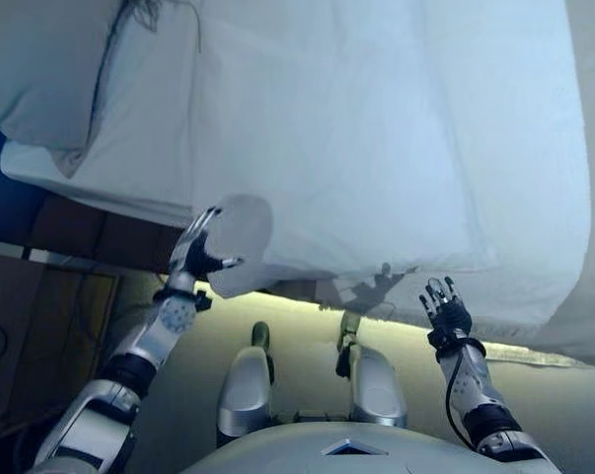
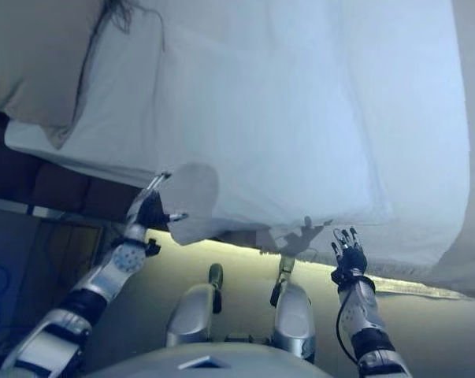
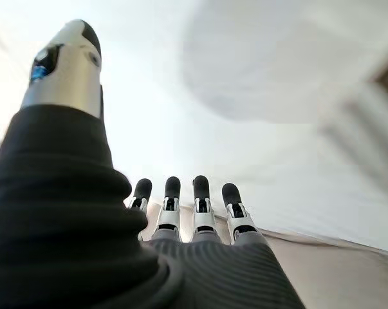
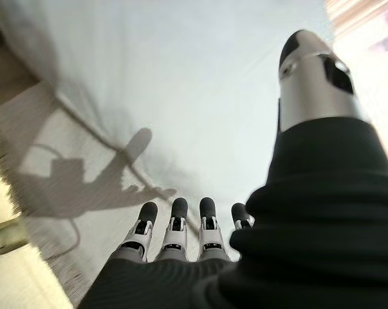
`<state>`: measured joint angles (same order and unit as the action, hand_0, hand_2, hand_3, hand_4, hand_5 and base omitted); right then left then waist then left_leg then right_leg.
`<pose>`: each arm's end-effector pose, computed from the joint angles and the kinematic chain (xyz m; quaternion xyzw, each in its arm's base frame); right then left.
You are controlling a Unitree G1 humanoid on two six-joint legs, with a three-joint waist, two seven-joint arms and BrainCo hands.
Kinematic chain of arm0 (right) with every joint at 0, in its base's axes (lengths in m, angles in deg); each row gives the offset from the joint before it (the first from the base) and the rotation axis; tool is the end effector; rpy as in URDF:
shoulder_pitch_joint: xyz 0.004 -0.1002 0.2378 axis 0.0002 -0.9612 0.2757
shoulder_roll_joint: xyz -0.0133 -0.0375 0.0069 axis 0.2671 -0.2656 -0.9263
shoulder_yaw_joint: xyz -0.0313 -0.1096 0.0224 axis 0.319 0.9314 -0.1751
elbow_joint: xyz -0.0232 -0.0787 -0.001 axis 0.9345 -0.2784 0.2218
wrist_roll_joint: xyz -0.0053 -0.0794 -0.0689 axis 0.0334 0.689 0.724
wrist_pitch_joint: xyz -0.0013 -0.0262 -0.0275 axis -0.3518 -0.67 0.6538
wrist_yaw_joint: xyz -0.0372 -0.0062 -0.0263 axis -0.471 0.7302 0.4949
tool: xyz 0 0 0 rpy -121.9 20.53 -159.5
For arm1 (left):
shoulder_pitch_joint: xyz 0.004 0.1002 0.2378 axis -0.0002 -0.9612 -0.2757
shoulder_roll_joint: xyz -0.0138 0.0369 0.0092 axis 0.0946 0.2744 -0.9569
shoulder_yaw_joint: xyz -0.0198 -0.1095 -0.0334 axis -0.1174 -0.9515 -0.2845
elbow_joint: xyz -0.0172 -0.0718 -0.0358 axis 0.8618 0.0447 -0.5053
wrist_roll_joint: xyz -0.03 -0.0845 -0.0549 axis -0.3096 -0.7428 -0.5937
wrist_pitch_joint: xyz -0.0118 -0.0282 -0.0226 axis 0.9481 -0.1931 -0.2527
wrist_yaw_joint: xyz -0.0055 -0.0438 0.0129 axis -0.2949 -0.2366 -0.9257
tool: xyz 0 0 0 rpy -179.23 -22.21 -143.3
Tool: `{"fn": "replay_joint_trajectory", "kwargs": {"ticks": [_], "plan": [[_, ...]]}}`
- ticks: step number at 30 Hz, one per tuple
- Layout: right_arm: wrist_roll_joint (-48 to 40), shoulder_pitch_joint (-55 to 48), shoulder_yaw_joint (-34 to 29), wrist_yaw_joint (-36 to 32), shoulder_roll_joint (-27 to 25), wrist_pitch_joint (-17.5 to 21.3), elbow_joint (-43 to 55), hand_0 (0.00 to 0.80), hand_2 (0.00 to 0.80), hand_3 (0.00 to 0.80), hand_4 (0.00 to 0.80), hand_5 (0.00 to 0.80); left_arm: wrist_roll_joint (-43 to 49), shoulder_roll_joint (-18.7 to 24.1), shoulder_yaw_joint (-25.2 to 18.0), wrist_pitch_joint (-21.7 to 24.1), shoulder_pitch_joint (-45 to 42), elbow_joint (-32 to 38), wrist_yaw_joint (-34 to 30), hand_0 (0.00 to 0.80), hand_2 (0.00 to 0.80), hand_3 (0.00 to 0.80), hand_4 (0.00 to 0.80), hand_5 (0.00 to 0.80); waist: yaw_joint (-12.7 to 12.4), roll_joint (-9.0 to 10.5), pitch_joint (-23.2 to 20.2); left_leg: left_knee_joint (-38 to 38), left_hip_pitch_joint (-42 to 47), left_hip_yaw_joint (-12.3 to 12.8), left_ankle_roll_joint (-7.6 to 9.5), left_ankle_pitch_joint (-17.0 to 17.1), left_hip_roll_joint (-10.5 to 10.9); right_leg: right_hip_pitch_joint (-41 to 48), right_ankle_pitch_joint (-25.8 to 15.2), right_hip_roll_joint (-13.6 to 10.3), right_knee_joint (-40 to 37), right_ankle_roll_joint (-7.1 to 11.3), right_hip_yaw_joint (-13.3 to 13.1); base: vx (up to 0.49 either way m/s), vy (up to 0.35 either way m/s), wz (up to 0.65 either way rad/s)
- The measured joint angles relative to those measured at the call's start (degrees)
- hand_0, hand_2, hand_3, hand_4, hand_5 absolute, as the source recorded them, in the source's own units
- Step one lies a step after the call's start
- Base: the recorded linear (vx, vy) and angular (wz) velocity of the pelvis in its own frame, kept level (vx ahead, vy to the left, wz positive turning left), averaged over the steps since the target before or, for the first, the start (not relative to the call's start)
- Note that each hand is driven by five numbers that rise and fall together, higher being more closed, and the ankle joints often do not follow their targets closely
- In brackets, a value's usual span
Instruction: Make the bed neatly
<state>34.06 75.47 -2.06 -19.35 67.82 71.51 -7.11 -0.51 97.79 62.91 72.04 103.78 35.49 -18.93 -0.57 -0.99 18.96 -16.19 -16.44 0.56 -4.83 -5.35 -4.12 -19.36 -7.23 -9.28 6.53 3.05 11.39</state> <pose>0.1692 -0.2459 -0.0612 0.2672 0.1667 -0.1831 0.9313 0.2549 0.1999 0.0130 0.4524 -0.1110 -0.0517 0.8834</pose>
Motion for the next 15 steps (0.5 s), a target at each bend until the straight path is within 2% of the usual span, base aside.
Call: {"fn": "replay_joint_trajectory", "kwargs": {"ticks": [5, 8, 15], "plan": [[-1.3, 7.7, 3.1, 0.9, 0.0, 1.6, 0.5, 0.000, 0.000, 0.000, 0.000, 0.000, 4.6, 0.0, 7.4, -1.8, 13.6, -0.2, 2.6, 0.000, 0.000, 0.000, 0.000, 0.000, 2.7, 0.91, 6.4, -4.3, -6.7, 1.4, 0.48, -0.3, 0.2, -5.5, -2.0, -0.1, -0.1, 0.10, -2.0, -0.143, 0.005, -0.16], [-1.3, 9.2, 4.6, 2.4, 0.0, 1.7, 1.9, 0.000, 0.000, 0.000, 0.000, 0.000, 6.6, 0.3, 8.9, -2.1, 16.9, -0.5, 4.6, 0.000, 0.000, 0.000, 0.000, 0.000, 4.2, 1.37, 8.4, -5.6, -8.6, 2.6, 0.96, -0.7, 0.5, -7.6, -3.4, -0.2, -0.4, -0.35, -3.5, -0.119, 0.051, -0.18], [-1.4, 10.6, 5.5, 4.5, -0.1, 2.4, 6.3, 0.000, 0.000, 0.000, 0.000, 0.000, 15.1, -0.4, 10.9, -5.0, 21.8, -2.9, 10.6, 0.000, 0.000, 0.000, 0.000, 0.000, 6.8, 1.31, 10.4, -8.6, -14.8, 4.3, 2.08, -1.8, 2.0, -14.4, -5.4, -0.9, 0.2, 0.75, -7.3, -0.090, 0.059, -0.18]]}}
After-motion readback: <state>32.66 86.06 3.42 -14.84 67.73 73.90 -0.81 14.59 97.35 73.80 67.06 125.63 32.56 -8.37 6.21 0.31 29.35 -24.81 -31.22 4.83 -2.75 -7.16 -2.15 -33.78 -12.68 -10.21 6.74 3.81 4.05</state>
